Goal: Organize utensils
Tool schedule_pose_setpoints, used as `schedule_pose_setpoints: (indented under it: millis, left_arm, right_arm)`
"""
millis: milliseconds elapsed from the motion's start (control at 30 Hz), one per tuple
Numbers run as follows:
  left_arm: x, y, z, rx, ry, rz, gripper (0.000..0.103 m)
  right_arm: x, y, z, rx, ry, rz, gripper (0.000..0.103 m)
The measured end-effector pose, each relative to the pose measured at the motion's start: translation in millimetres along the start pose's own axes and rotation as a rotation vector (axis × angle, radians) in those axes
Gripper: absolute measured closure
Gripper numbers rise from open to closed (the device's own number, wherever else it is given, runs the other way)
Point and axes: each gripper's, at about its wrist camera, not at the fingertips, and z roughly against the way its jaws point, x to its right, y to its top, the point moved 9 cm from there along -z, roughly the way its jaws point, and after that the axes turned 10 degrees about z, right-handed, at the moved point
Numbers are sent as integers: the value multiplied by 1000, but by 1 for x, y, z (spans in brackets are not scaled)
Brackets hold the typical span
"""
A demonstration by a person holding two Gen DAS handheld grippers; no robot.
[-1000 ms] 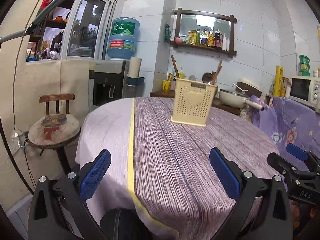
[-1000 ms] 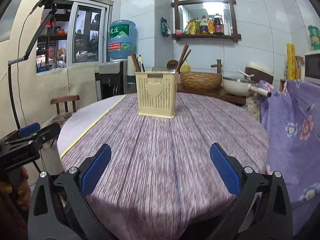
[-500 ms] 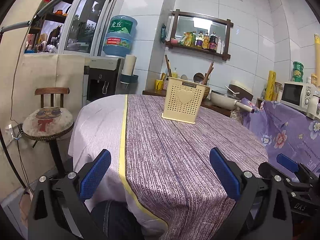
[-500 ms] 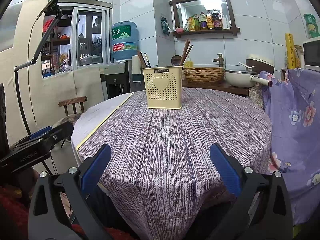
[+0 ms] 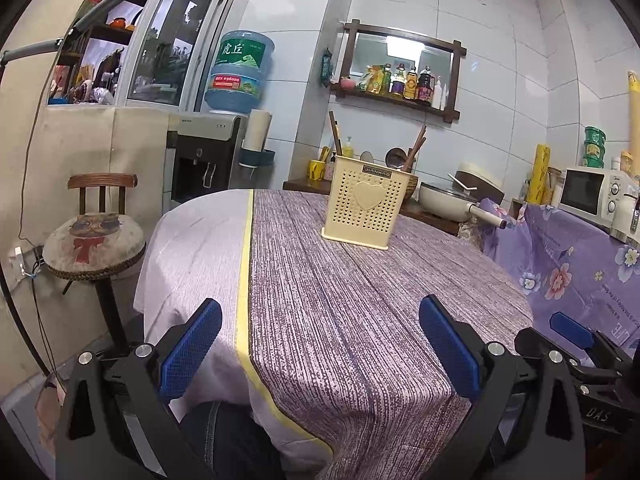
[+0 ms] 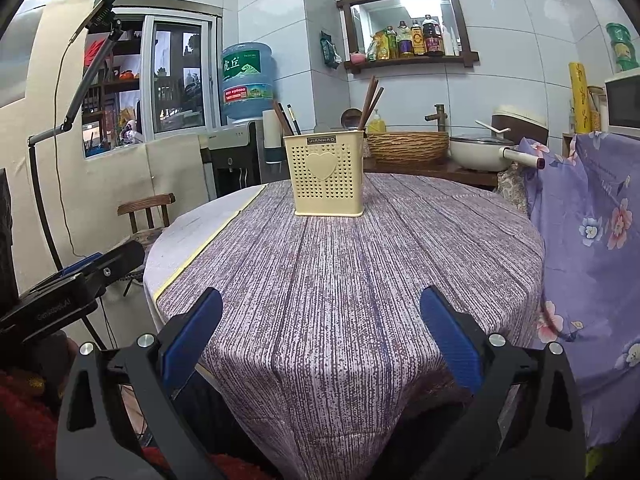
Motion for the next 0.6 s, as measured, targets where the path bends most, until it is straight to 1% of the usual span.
schedule_pose_setpoints:
  millis: [300,600]
  left_arm:
    - [3,-1,-1,-10,-8,3,5]
    - [3,1,-1,0,5,3,5]
  right_arm:
    - [-2,1,-2,-4,6,9,5]
    - [-1,1,-5,-14,13,7,5]
